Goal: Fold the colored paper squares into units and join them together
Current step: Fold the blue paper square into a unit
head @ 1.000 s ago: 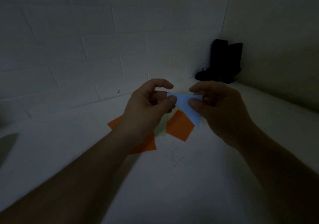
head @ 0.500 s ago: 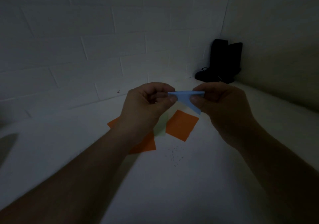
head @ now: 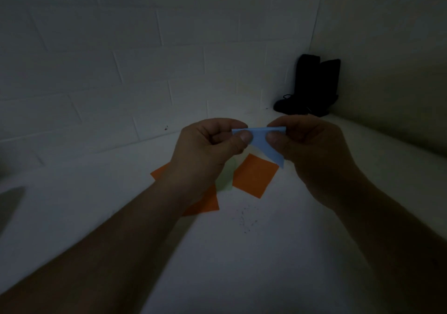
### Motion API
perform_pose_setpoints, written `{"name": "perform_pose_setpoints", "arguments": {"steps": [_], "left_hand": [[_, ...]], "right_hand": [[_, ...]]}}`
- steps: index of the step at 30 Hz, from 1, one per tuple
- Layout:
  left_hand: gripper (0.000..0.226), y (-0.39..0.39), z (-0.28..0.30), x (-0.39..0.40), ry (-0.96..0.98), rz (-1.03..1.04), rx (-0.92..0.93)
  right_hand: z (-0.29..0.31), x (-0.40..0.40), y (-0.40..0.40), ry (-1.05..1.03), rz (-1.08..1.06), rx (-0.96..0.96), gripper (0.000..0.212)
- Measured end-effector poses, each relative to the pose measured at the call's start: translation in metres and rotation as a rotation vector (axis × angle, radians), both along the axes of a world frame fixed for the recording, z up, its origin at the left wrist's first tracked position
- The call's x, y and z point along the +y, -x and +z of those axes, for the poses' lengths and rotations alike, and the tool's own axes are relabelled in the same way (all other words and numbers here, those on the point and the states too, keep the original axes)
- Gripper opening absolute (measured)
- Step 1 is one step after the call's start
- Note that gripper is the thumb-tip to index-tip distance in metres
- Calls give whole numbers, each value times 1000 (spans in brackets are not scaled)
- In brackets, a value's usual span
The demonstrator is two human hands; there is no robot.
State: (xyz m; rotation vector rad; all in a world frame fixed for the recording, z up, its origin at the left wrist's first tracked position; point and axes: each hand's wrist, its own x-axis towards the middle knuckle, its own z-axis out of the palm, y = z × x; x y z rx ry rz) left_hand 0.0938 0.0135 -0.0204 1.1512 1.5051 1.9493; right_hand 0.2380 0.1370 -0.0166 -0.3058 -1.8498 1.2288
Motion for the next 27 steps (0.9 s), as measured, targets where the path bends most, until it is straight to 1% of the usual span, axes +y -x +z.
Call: {"name": "perform_pose_setpoints", "arguments": {"steps": [3,7,11,15,19,21,24,27], "left_hand": [[11,0,0,0,6,3,-14],[12,-1,0,1,1,-22,-52],[9,-3,0,2,16,-35,-86],[10,-5,-1,2,39,-65,-128],[10,-6,-3,4,51,-47,-104],[9,-6,-4,5,58,-30,-91],[7,-5,-3,5,60,-14,-91],[9,-3,-5,7,54,-5,-66]], "right_hand": [[0,1,1,18,10,1,17],[-2,2,1,85,26,23,16],[-4,6,4,132,0,4,12],[-8,9,6,146,-33,-26,15],[-9,13,10,76,-77,-106,22],[-9,12,11,63,-91,-114,24],[-8,8,10,112,-80,-85,25],[-7,6,9,160,-22,-99,17]]}}
